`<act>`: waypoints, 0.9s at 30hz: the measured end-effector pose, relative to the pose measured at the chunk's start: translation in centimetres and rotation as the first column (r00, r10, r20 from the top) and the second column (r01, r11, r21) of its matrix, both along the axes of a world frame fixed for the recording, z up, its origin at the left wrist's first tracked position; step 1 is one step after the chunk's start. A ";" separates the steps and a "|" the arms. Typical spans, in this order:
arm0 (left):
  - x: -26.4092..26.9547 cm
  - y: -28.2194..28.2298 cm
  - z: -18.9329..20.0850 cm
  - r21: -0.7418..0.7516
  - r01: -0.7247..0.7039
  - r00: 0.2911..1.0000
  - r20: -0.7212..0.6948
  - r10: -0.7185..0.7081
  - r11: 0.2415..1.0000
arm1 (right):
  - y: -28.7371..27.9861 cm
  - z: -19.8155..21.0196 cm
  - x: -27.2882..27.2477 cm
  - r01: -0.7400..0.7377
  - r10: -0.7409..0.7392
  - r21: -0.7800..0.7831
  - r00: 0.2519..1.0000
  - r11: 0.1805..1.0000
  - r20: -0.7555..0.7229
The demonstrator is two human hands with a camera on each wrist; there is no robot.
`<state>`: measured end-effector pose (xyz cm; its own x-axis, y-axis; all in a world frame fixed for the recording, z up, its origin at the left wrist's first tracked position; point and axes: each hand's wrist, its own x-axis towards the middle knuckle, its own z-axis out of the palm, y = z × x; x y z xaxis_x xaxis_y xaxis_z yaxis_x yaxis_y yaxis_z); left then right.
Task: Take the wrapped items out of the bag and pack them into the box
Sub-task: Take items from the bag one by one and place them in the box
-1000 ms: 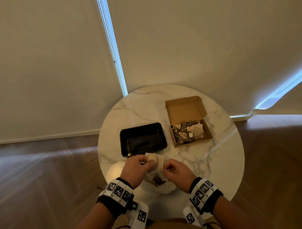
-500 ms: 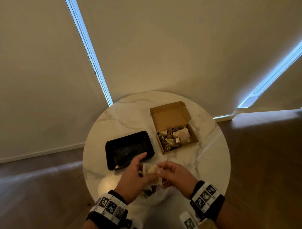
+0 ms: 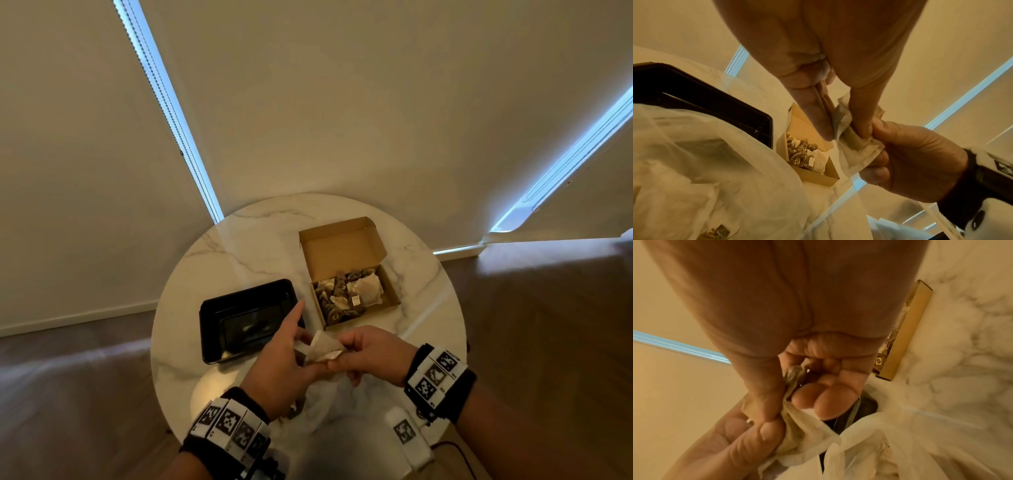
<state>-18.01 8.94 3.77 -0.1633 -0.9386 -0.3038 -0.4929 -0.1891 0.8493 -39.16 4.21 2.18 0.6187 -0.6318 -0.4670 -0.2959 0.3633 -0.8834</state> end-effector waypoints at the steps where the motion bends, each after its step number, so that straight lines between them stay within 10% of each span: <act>1: -0.1 0.0 -0.1 0.005 -0.013 1.000 0.012 0.013 1.000 | -0.4 0.0 -0.1 -0.007 0.006 -0.014 1.000 1.000 -0.029; 13: 2.8 4.4 -3.2 0.158 -0.286 0.957 0.010 0.288 0.945 | -14.3 -2.1 -6.2 -0.146 -0.172 -0.477 0.810 0.867 -0.561; 27: 3.9 9.2 -5.2 0.279 -0.460 0.885 0.066 0.461 0.843 | -18.3 -9.4 -7.4 -0.556 0.053 -0.247 0.469 0.793 -0.882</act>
